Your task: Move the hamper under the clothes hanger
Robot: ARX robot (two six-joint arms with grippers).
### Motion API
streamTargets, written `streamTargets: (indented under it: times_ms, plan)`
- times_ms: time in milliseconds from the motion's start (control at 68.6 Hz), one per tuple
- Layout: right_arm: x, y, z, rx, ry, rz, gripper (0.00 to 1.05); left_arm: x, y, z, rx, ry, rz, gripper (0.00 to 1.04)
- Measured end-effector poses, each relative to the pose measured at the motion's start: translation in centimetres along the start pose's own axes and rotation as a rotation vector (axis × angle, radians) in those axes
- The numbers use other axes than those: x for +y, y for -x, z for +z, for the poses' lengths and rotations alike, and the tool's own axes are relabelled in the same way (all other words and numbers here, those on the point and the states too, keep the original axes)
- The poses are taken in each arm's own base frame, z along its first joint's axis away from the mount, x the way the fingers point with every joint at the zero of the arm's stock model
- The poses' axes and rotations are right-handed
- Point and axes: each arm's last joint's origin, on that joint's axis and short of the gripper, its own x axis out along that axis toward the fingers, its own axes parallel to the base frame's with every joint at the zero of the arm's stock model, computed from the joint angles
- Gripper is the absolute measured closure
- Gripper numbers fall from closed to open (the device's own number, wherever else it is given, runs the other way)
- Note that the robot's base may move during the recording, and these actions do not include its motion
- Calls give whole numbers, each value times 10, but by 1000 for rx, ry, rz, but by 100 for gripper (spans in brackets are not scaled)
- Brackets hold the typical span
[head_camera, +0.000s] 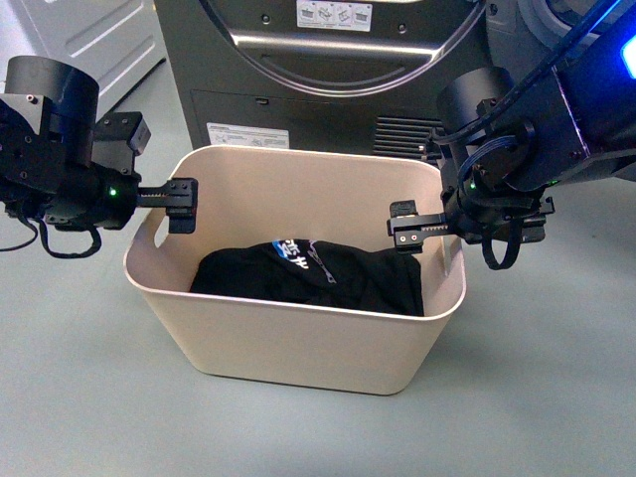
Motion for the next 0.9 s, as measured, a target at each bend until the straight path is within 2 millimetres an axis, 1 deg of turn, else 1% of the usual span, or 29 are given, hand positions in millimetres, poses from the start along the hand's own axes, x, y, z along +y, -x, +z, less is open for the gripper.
streamTargets:
  times_ms: [29,73,204,233,292,350,394,452,481,569,904]
  plan:
    - [0,0,0,-1,-1,-1,8,0,-1,0,-3,0,5,7]
    - [0,-1,1,-2,-3,-5,13,-1,-2,-1,-9,-1,14,11]
    - [0,0,3,-5,-4,-18,32,-2,-4,-4,-5,3,29,31]
    - [0,0,3,-4,-3,-26,39,-3,-5,-5,-5,3,31,38]
    - [1,0,4,3,0,-37,50,-3,-6,-6,-3,1,32,49]
    - [2,0,5,0,2,-39,64,-5,-7,-7,-2,-2,34,63]
    - [2,0,5,-1,3,-38,69,-5,-7,-7,-2,-4,37,69]
    - [3,0,5,-1,4,-39,80,-7,-7,-7,-2,-8,37,79]
    - [3,0,6,-2,4,-39,83,-7,-7,-7,-2,-9,37,83]
    - [5,1,6,-2,-4,-33,101,-9,-7,-7,-3,-12,30,101]
    - [5,3,7,-6,-15,-31,102,-10,2,-5,9,-13,31,101]
